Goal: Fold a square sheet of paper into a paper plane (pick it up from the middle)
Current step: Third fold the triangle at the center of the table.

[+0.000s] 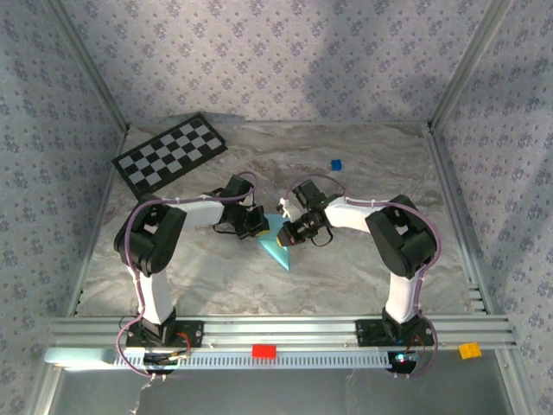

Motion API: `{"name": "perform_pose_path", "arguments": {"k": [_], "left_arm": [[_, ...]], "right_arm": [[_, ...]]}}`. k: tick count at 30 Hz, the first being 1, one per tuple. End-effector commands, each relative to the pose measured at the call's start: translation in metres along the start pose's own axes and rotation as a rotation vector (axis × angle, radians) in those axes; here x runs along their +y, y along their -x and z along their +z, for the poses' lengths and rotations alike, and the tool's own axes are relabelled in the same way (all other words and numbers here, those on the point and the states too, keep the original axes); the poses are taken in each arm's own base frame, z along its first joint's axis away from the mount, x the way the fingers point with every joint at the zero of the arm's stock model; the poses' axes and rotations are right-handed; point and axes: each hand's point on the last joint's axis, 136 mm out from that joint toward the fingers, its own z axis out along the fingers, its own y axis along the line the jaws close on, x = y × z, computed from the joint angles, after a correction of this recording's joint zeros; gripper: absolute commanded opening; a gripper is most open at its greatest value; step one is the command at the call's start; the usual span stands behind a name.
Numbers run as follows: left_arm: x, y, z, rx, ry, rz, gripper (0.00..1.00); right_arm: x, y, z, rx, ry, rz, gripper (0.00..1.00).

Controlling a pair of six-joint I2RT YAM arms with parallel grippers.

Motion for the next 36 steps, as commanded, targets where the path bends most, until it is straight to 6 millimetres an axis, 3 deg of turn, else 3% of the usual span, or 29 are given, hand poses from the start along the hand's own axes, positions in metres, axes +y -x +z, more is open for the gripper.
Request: {"name": "perform_pose_path", "arguments": {"k": [1,19,36], "left_arm": [[0.02,-0.009,0.007,0.033,0.08,-0.018,0.03],[0.019,-0.01,0.007,0.033,0.082,-0.018,0.03],[0.018,-0.011,0.007,0.034,0.081,-0.015,0.03]], "right_arm": [[-0.005,-0.001,0.001,0.018,-0.019,-0.002,0.0],[-0.003,-0.012,0.0,0.038,-0.031,0.005,0.0],[-0.007,-0.01,0.005,0.043,-0.032,0.007,0.0]]}}
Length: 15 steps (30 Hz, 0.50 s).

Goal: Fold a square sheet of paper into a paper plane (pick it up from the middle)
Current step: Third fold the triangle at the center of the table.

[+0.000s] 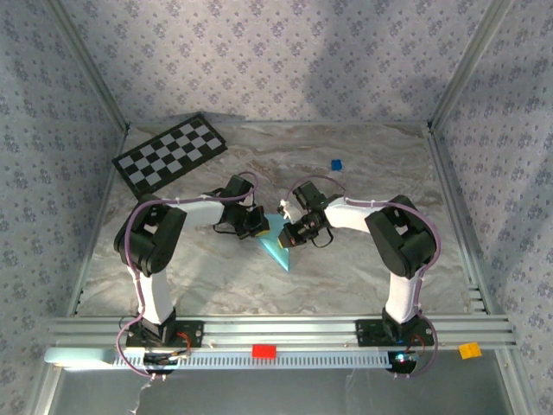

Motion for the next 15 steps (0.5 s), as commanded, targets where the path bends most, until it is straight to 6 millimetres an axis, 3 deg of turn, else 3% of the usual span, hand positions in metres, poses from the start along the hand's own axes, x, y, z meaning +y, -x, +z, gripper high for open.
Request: {"name": "perform_pose_path", "arguments": {"k": [1,15], "left_arm": [[0.0184,-0.0108,0.007,0.036,0.08,-0.016,0.03],[0.0133,-0.0088,0.0052,0.029,0.069,-0.005,0.03]], "right_arm": [[-0.0031,-0.0053,0.0047,0.03,-0.008,-0.001,0.0],[-0.0114,-0.0088,0.0075,0.041,-0.029,0.012,0.0]]}}
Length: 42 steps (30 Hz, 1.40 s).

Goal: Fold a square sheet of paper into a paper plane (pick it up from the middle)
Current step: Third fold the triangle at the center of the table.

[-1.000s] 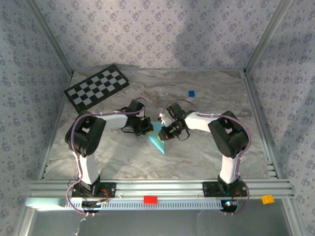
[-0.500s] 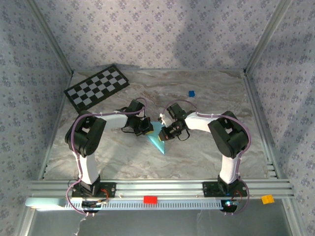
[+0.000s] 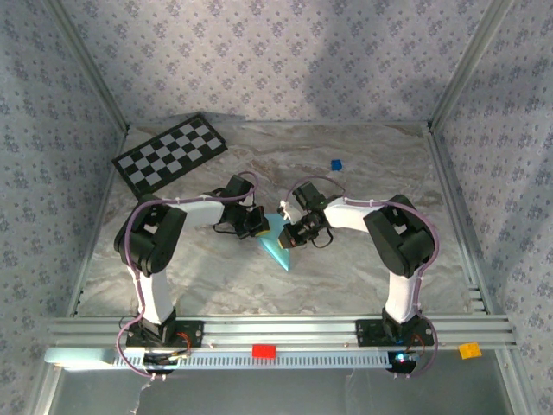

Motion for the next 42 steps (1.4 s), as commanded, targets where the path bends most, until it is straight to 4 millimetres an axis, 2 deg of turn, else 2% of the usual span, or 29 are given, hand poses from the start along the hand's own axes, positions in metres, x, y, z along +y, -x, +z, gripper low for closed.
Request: {"name": "perform_pose_path", "arguments": {"k": [1,9,17,24,27,30,42], "left_arm": [[0.013,-0.008,0.005,0.028,0.066,-0.004,0.04],[-0.006,0.004,-0.005,0.0,0.052,0.041,0.07],[-0.035,0.026,-0.046,-0.15,0.046,0.099,0.2],[-0.042,0.009,-0.067,-0.201,-0.028,0.063,0.17],[-0.038,-0.001,-0.068,-0.208,-0.058,0.039,0.16],[-0.034,0.0,-0.067,-0.212,-0.063,0.029,0.16],[-0.053,0.036,-0.038,-0.145,-0.097,0.033,0.14]], "right_arm": [[-0.009,-0.008,0.005,0.036,-0.029,0.01,0.0],[-0.013,-0.013,0.008,0.048,-0.035,0.026,0.0],[-0.012,-0.015,0.009,0.046,-0.026,0.044,0.0],[-0.008,-0.015,0.009,0.034,-0.002,0.07,0.0],[-0.006,-0.014,0.008,0.023,0.008,0.083,0.0],[-0.004,-0.014,0.009,0.02,0.016,0.089,0.0],[0.0,-0.014,0.011,0.034,0.017,0.08,0.0]]}}
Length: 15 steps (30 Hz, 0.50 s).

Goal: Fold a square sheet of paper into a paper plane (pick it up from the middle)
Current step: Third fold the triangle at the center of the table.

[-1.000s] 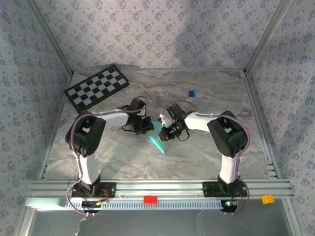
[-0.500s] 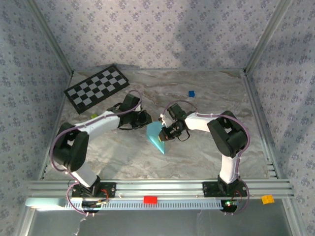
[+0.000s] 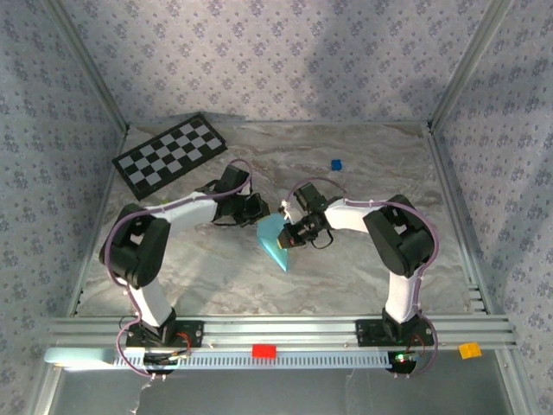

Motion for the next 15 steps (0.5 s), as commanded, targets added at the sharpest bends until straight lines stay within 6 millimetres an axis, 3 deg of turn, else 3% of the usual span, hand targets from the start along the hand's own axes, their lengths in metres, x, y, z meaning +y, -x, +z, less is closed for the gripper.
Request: {"name": "perform_pose_path", "arguments": {"k": [1,6,15], "left_arm": [[-0.013,0.009,0.007,0.017,-0.038,0.02,0.14],[-0.004,0.006,0.028,0.073,-0.027,0.004,0.11],[0.033,-0.013,0.048,0.139,0.052,-0.036,0.08]], "right_arm": [[-0.005,-0.014,0.008,0.05,-0.018,0.032,0.0],[-0.005,-0.015,0.007,0.05,-0.02,0.033,0.0],[-0.003,-0.013,0.007,0.047,-0.014,0.027,0.0]]}}
